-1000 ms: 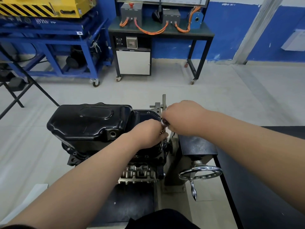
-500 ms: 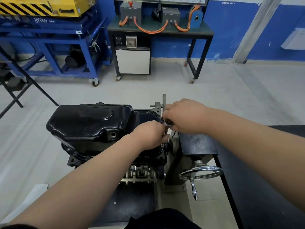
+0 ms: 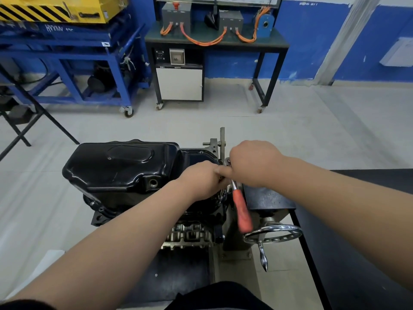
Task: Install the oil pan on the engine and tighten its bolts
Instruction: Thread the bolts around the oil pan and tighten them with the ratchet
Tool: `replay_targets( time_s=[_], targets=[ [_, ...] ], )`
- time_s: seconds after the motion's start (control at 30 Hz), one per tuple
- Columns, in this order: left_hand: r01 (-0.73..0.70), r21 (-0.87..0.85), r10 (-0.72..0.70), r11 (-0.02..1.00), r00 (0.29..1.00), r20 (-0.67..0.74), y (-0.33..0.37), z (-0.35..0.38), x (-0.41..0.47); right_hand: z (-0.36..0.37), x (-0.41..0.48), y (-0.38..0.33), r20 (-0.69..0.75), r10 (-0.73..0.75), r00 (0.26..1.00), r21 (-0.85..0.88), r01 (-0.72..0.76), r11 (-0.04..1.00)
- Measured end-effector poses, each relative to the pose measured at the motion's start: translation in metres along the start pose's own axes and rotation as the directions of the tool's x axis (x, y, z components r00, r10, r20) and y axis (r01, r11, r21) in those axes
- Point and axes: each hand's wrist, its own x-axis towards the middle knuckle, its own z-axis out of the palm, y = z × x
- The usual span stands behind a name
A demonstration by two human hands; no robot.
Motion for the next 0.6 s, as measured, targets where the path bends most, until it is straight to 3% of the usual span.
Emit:
replay_targets(
  time_s=[0.17, 0.23, 0.37, 0.53, 0.6],
  targets=[
    [-0.048, 0.038, 0.046, 0.998, 0.998, 0.030, 0.002, 0.000, 0.000, -0.005, 0.004, 0.013, 0.004, -0.302, 0.953, -0.016, 0.302, 0.953],
    [-0.018, 0.031, 0.018, 0.999, 0.999, 0.027, 0.004, -0.002, 0.001, -0.003, 0.003, 0.011, -0.018, -0.282, 0.959, -0.079, 0.280, 0.957],
    [0.030, -0.020, -0.030, 0.999, 0.999, 0.023, 0.003, -0.003, 0.001, 0.002, 0.002, -0.005, -0.018, -0.009, 1.000, -0.018, 0.009, 1.000],
    [-0.042, 0.040, 0.039, 0.998, 0.997, 0.067, 0.001, -0.003, 0.001, -0.004, 0.008, 0.008, -0.006, -0.298, 0.955, -0.014, 0.298, 0.955],
    [-0.014, 0.031, 0.013, 0.999, 0.999, 0.043, 0.000, -0.001, 0.002, -0.004, 0.007, 0.007, -0.020, -0.250, 0.968, -0.052, 0.249, 0.967]
  ],
)
